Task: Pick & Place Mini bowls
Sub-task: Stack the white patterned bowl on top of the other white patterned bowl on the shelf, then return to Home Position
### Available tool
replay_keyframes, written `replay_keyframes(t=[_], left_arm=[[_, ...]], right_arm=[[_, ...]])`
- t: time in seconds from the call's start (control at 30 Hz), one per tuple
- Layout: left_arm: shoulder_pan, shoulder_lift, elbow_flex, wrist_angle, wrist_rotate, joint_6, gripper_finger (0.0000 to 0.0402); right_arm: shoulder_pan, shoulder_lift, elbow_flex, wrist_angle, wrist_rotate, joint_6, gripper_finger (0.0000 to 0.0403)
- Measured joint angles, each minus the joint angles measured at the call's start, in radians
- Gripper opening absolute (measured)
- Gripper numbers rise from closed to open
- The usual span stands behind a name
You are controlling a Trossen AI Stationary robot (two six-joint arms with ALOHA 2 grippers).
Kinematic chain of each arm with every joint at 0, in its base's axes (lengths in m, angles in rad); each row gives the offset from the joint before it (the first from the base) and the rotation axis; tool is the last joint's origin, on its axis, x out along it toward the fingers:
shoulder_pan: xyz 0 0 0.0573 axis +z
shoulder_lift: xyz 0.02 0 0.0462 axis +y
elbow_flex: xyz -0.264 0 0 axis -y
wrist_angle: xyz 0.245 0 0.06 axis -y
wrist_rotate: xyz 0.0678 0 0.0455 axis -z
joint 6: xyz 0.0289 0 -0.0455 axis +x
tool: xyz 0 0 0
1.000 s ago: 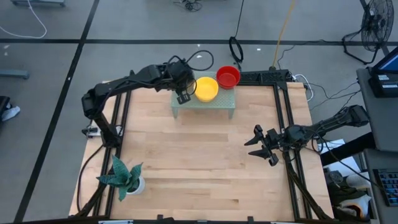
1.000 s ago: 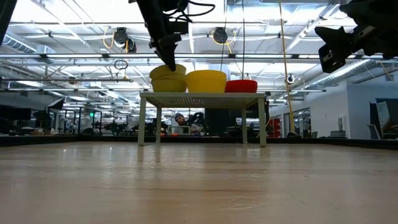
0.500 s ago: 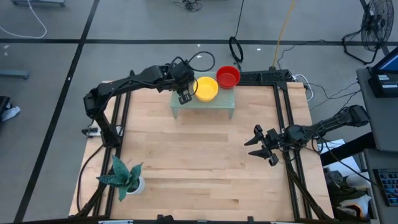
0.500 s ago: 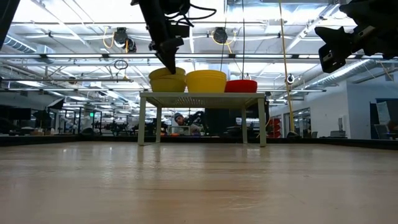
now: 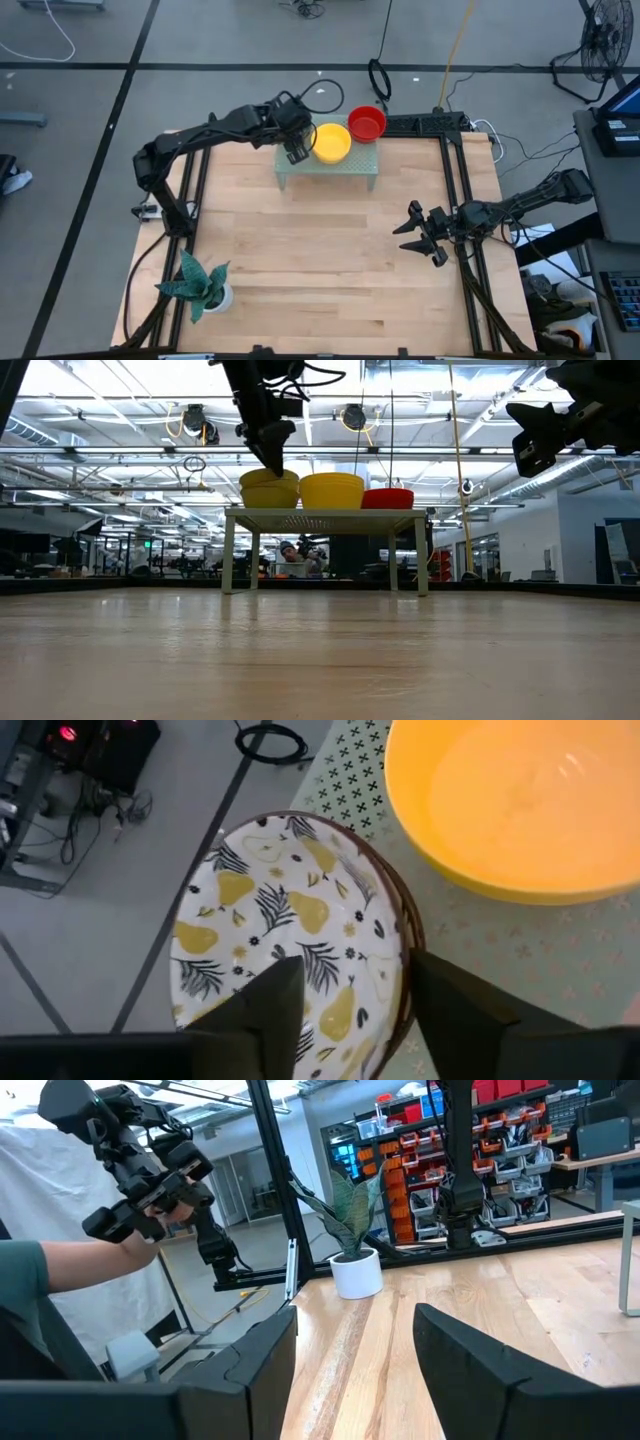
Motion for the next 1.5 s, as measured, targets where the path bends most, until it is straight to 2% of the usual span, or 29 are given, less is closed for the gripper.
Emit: replay_keyframes(t=[0.2,0.4,0.6,1.0,1.23,1.5], left_arm=[[-0.017,-0.024,0.019,-0.014,-0.002,0.003,0.0212],[-0.046,-0.083,0.057,-0.016,0.006,0.001,0.0214],[-0.067,-0.217,0.061,-0.045,0.014,-0.017,0.0214],[-0.074,-0.509,0.055,-0.324,-0.005,-0.304,0.0214],[-0.122,-0.675,-0.038,-0.398,-0.107,-0.447,0.0214],[-0.189,-0.877,-0.296,-0.372,-0.214,-0.579,0.0214]], right_arm=[[0.0,0.0,0.0,0.0,0.0,0.0,0.0189],[0.0,0.0,0.0,0.0,0.0,0.0,0.0188],[0.0,0.0,0.0,0.0,0.0,0.0,0.019],[0.0,0.0,0.0,0.0,0.0,0.0,0.0188],[0.0,0.0,0.0,0.0,0.0,0.0,0.019],[0.0,0.0,0.0,0.0,0.0,0.0,0.019]])
